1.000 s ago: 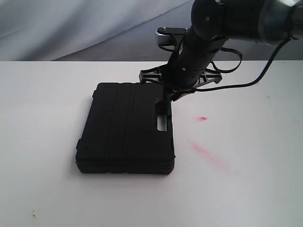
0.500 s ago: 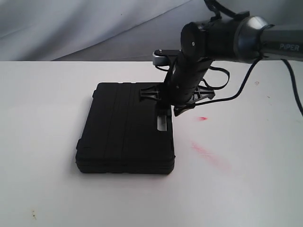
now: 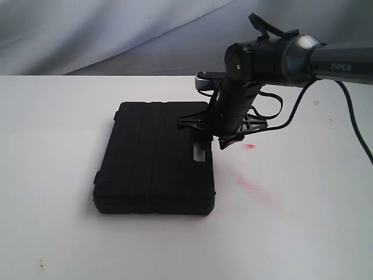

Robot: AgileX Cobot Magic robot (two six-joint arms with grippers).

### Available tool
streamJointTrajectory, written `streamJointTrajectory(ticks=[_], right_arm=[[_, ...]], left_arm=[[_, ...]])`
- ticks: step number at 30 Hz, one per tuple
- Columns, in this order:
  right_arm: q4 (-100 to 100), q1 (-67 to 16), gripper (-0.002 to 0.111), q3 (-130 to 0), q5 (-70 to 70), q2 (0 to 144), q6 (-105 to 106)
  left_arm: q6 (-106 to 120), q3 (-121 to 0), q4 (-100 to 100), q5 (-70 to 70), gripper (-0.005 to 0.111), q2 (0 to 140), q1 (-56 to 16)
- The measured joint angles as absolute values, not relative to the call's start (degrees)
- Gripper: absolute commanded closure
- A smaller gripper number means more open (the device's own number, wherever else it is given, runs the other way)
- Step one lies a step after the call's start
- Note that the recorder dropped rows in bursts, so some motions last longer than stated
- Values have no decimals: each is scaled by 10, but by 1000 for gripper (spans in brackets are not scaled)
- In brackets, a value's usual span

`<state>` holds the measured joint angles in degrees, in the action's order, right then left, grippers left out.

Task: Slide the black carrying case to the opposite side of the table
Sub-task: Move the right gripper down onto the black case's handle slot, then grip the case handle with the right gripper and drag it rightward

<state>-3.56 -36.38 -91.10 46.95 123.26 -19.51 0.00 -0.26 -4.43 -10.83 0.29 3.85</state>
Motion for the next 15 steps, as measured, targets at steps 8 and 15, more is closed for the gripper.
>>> streamJointTrajectory(ticks=[8, 15], right_arm=[[-37, -364, 68, -911, 441, 1237, -196], [-45, -364, 69, -911, 435, 1262, -196]], left_arm=[[0, -3, -44, -108, 106, 3, 39], [0, -3, -44, -108, 106, 3, 39]])
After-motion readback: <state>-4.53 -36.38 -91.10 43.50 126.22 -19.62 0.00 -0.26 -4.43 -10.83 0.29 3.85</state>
